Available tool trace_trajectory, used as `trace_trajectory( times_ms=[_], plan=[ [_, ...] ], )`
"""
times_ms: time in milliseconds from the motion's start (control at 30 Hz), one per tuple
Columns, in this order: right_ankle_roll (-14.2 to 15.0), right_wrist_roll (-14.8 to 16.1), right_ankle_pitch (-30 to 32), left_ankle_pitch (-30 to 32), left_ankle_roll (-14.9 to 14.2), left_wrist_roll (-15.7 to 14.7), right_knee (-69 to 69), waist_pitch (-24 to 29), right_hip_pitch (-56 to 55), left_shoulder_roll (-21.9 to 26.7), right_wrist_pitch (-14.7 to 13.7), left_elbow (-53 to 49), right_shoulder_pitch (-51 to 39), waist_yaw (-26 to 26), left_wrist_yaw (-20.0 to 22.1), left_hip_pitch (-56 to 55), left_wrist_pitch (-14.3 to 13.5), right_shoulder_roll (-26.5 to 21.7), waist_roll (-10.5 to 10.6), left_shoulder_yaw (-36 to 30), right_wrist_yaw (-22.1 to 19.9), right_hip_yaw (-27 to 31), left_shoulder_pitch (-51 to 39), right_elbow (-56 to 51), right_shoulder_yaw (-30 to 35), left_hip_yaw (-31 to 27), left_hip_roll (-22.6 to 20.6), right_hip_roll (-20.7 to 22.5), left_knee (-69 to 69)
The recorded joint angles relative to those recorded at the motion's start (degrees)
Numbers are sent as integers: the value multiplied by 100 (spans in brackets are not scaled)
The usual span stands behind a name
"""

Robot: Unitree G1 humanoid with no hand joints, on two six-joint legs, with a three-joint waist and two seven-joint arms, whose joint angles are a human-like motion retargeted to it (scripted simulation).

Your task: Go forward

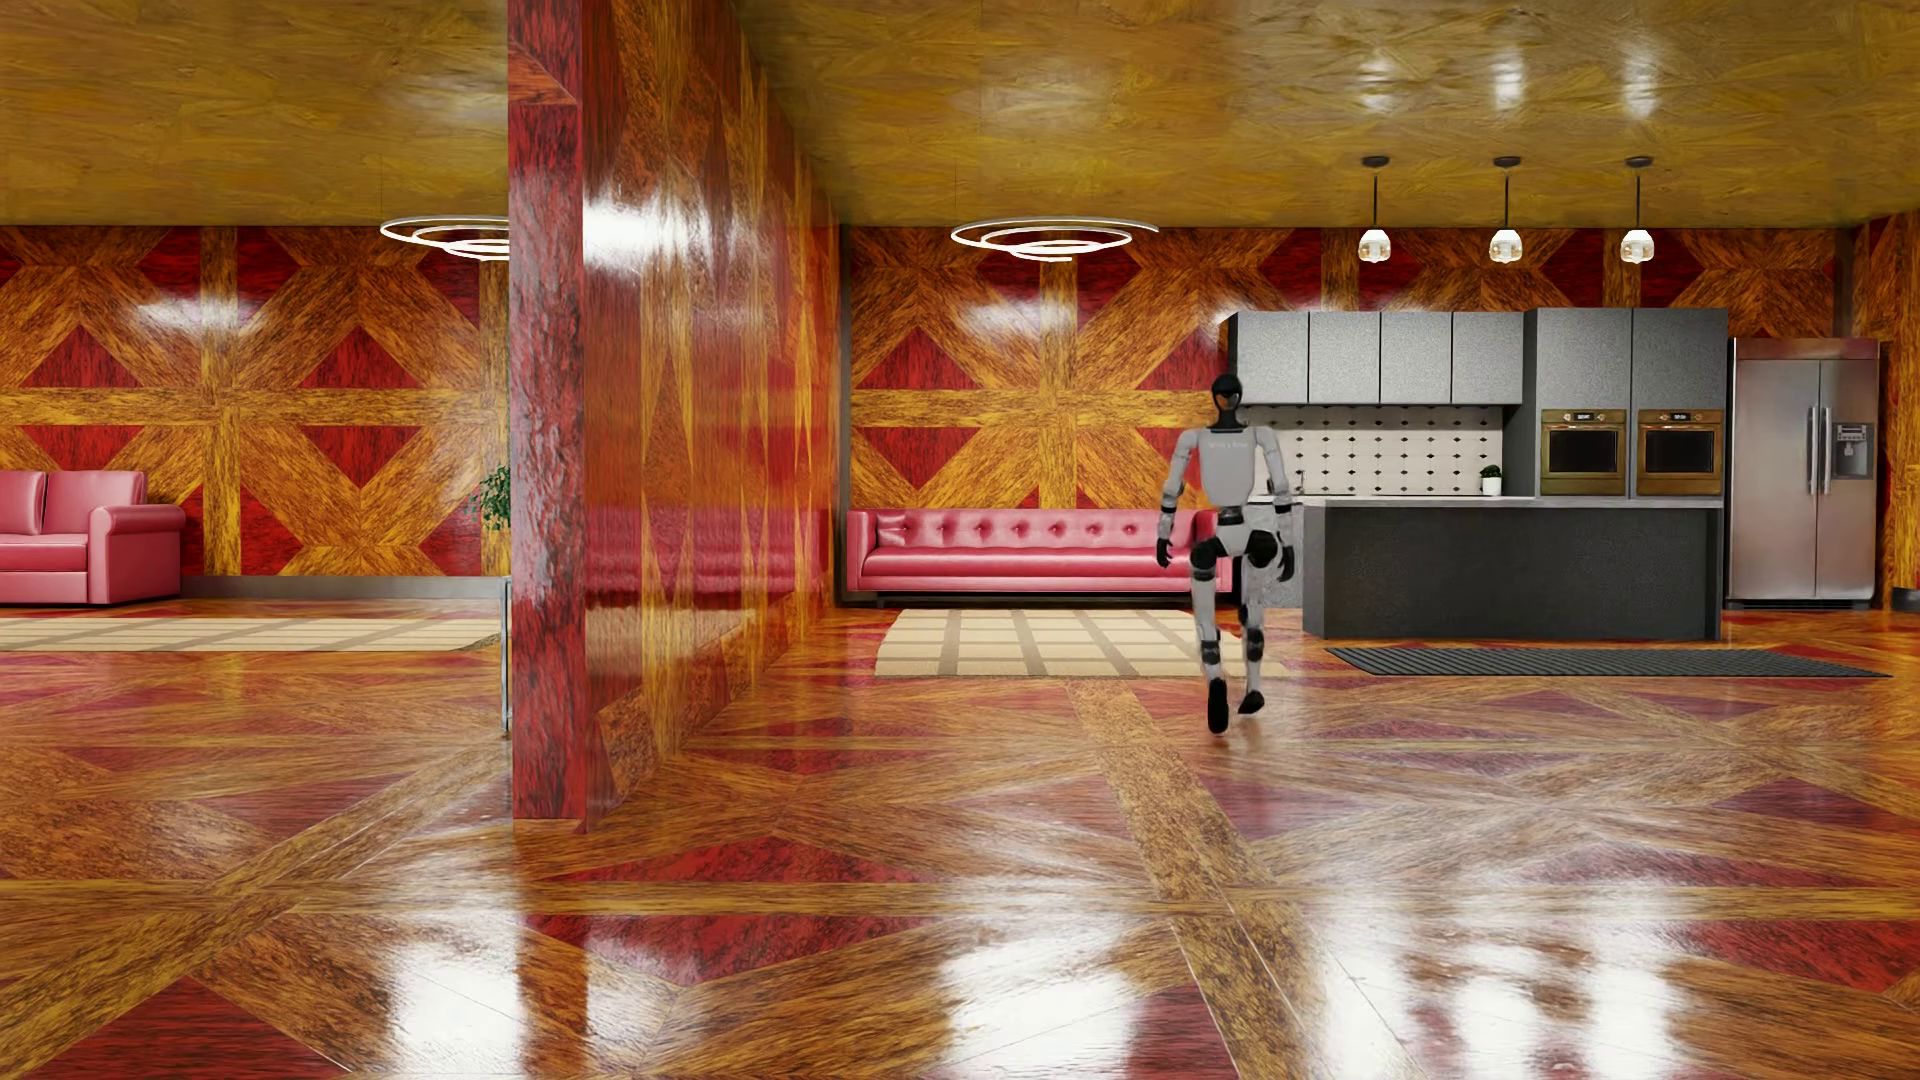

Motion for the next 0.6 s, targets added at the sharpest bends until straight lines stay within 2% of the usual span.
trace_trajectory(
  times_ms=[33,67,100,133,167,233,300,367,400,467,500,533,567,600],
  plan=[
    [0,0,-62,723,0,0,158,33,202,-59,0,114,-29,-20,0,-535,0,8,10,-55,0,0,108,-111,-155,0,98,125,832],
    [0,0,-180,389,0,0,276,59,435,-78,0,246,-77,78,0,-1183,0,1,-3,-236,0,0,159,-277,-211,0,144,324,1832],
    [0,0,-415,-883,0,0,283,122,836,-110,0,402,-198,292,0,-1651,0,22,-77,-407,0,0,146,-263,-176,0,77,369,2552],
    [0,0,-767,-1893,0,0,148,190,1310,-179,0,591,-427,535,0,-2128,0,-32,-124,-528,0,0,140,-308,-167,0,40,364,2966],
    [0,0,-1167,-2282,0,0,-64,213,1773,-236,0,691,-582,857,0,-2599,0,-78,-188,-573,0,0,178,-469,-225,0,9,308,3056],
    [0,0,-1910,-2203,0,0,-479,262,2638,-273,0,591,-963,1644,0,-3277,0,-266,-342,-698,0,0,394,-749,-309,0,13,44,2249],
    [0,0,-2539,-1835,0,0,-761,283,3331,-269,0,448,-1399,2142,0,-3689,0,-475,-398,-865,0,0,630,-1031,-368,0,82,-139,543],
    [0,0,-3166,-1394,0,0,-834,141,3760,-284,0,376,-1760,2402,0,-3858,0,-638,-411,-831,0,0,878,-1429,-620,0,53,-232,-1622],
    [0,0,-3277,-1290,0,0,-785,67,3882,-304,0,527,-1899,2546,0,-3823,0,-687,-399,-923,0,0,917,-1613,-769,0,101,-320,-2252],
    [0,0,-2856,-1191,0,0,-777,84,4173,-350,0,903,-2101,2756,0,-4077,0,-716,-445,-1089,0,0,1023,-1862,-1049,0,29,-528,-1620],
    [0,0,-2175,-833,0,0,-554,27,4200,-372,0,1118,-2095,2748,0,-4219,0,-660,-497,-1240,0,0,1071,-1876,-1129,0,-91,-558,-1333],
    [0,0,-1189,-872,0,0,-54,25,4159,-366,0,1311,-1942,2682,0,-4179,0,-549,-621,-1377,0,0,1135,-1885,-1236,0,-252,-634,-943],
    [0,0,-141,-1216,0,0,721,23,3897,-390,0,1444,-1799,2629,0,-3902,0,-481,-653,-1433,0,0,1155,-1782,-1216,0,-413,-708,-734],
    [0,0,494,-1538,0,0,1681,-30,3274,-399,0,1411,-1712,2643,0,-3733,0,-447,-639,-1408,0,0,1130,-1727,-1054,0,-495,-690,-685]
  ],
)
